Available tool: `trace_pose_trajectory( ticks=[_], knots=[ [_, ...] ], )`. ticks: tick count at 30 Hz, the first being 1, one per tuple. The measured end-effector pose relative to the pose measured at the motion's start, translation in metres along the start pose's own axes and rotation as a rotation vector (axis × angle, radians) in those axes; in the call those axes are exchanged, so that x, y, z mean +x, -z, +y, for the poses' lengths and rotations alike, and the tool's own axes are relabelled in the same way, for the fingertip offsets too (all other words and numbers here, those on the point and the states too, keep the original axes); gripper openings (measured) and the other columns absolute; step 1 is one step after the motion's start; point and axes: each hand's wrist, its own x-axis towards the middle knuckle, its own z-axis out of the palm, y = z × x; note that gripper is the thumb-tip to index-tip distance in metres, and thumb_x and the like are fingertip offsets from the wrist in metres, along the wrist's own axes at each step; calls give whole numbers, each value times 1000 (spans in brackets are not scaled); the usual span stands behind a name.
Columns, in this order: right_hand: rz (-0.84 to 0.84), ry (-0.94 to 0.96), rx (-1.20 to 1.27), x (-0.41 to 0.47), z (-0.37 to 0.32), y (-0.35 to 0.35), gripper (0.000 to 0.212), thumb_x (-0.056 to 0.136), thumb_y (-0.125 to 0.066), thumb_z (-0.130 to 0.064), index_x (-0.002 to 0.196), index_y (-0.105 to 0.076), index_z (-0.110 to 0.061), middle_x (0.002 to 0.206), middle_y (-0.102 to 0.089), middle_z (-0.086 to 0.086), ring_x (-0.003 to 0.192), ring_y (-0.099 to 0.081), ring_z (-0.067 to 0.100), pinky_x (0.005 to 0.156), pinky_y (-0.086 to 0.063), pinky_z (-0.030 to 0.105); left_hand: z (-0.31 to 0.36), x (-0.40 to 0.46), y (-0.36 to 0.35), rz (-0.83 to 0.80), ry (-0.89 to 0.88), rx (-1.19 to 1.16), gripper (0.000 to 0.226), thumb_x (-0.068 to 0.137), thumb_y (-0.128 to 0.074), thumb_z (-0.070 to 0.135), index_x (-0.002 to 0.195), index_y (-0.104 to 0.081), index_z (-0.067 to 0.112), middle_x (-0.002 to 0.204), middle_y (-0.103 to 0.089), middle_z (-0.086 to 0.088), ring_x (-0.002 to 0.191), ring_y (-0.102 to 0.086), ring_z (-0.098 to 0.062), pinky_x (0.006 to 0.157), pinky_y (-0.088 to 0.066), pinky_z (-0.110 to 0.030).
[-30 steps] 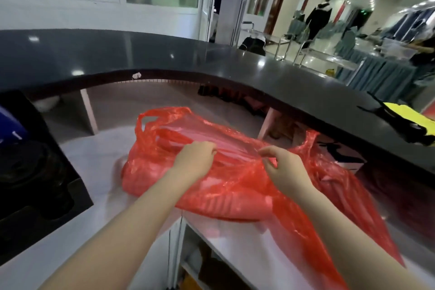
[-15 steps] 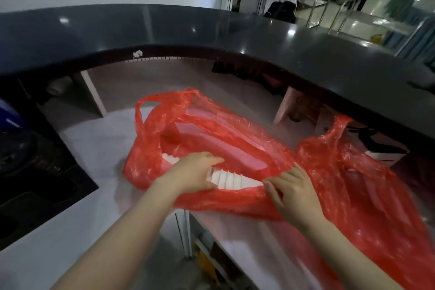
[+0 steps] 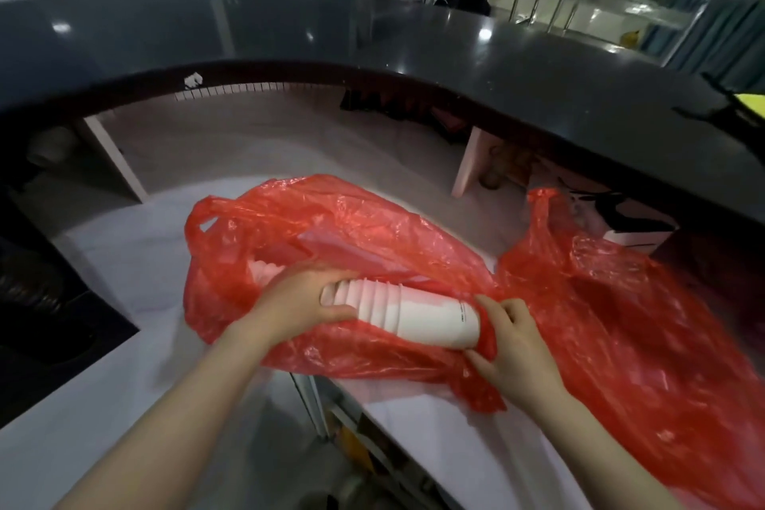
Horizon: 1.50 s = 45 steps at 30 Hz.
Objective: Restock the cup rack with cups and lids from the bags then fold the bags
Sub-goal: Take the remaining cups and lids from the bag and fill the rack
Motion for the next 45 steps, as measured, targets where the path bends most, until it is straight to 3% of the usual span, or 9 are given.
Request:
trace_pose_trajectory(
  ticks=[3,7,10,17,24,30,34,41,45],
  knots=[
    [-55,-24,-21,5,8,-10,80,65,-80,-32,138,-47,-23,128,-37,3,119,-42,23,92,-46,36,8,-15,1,28,-79,2,49,80,-72,40,126,-60,31,130,-59,10,124,-51,-10,101,-37,-23],
    [-97,23,18,18,13,-13,78,58,-80,-34,130,-52,-25,128,-48,-2,117,-43,24,96,-33,29,12,-40,15,565,-355,138,24,87,-62,26,106,-72,15,112,-69,-1,116,-58,-19,102,-45,-36],
    [-122,48,46,25,12,-14,72,54,-77,-43,121,-53,-33,112,-59,-13,107,-52,22,89,-37,31,-5,-51,31,799,-233,234,27,87,-58,26,103,-72,10,115,-67,-9,122,-50,-27,109,-35,-42],
    [-144,9,175,27,6,-19,73,50,-69,-53,119,-49,-36,98,-55,-22,103,-48,17,79,-42,33,-51,-56,28,359,448,188,78,81,-42,69,143,-41,22,155,-30,-5,146,-8,-30,113,-2,-58],
    [-167,-2,301,31,0,-7,79,54,-80,-50,124,-44,-41,102,-65,-16,96,-62,9,75,-44,20,-74,-45,23,317,516,67,83,79,-65,56,148,-31,22,157,-24,-4,144,-15,-30,115,-18,-53],
    [94,181,143,37,-21,13,72,50,-86,-39,116,-59,-32,105,-51,-12,101,-47,16,83,-30,23,-84,-43,26,384,633,-94,90,73,-70,58,146,-33,21,155,-28,-5,141,-25,-32,111,-29,-52],
    [26,237,440,37,-44,35,68,50,-81,-41,109,-48,-50,106,-61,-27,95,-58,-2,76,-42,10,-91,-48,30,433,641,-134,81,74,-70,56,141,-38,24,147,-41,-3,130,-43,-28,98,-41,-50],
    [94,60,898,46,-62,28,58,64,-74,-46,116,-47,-44,115,-56,-11,105,-58,6,81,-51,29,-98,-56,36,465,636,-355,87,70,-83,31,144,-38,23,141,-49,-4,124,-50,-24,96,-40,-37],
    [23,-56,1278,60,-61,18,47,77,-70,-26,121,-56,-24,117,-63,9,106,-64,27,77,-57,43,-98,-58,37,524,603,-580,66,78,-64,-5,135,-50,24,127,-58,-6,102,-59,-17,80,-47,-28]
  ],
)
